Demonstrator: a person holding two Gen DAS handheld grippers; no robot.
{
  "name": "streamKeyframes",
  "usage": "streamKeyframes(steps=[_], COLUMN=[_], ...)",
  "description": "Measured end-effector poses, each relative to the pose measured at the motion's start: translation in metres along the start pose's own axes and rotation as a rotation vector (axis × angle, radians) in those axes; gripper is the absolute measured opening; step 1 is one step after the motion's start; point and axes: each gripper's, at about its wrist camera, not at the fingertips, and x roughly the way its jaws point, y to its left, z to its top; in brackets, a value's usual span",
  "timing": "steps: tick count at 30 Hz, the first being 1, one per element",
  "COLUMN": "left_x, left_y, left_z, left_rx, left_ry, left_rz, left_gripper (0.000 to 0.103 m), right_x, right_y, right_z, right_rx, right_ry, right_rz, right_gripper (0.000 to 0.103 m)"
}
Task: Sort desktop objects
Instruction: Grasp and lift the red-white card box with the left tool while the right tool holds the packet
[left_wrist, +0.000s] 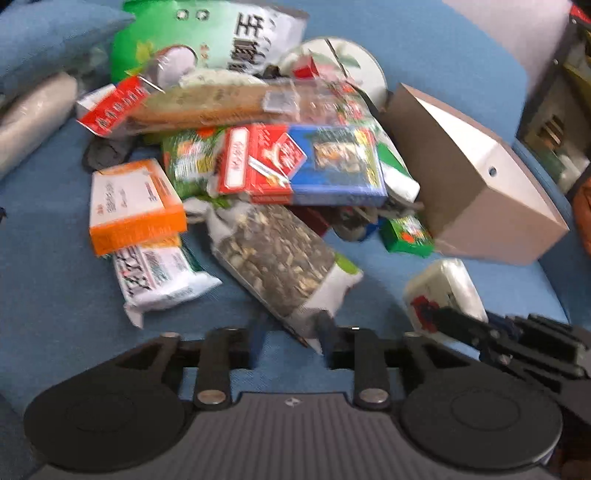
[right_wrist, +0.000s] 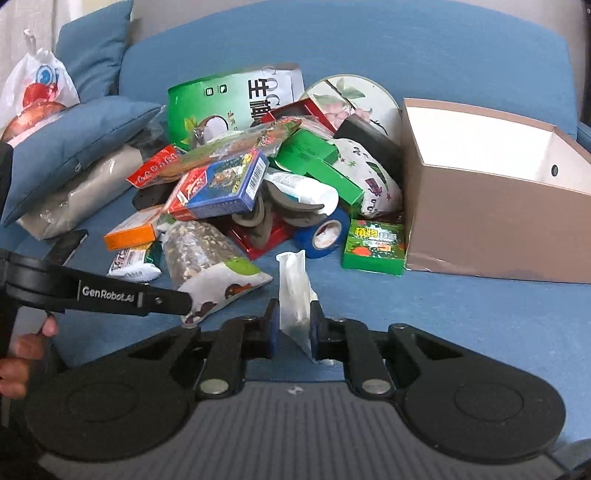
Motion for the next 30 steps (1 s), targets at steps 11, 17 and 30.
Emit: streamKeyframes(steps=[11, 17, 30], left_x=[-0.027, 0.002, 0.011], left_y=[-0.011, 0.002, -0.009], left_z=[0.052, 0.073, 0.060], left_rx=[0.135, 0.153, 0.179], left_ry=[-0.238, -0.161, -0.087], left_rz=[0.073, 0.040, -0.167], left_gripper=[0.080, 0.086, 0.066], right_x=[0.008, 0.013, 0.021], right_y=[0.008, 0.012, 0.014], right_z=[0.006, 0.014, 0.009], right_rx=[-0.019, -0.035, -0.032], right_ry=[-0.007, -0.017, 0.005], right_rz=[0.015, 0.016, 0.017], right_gripper=[0.014, 0.014, 0.014])
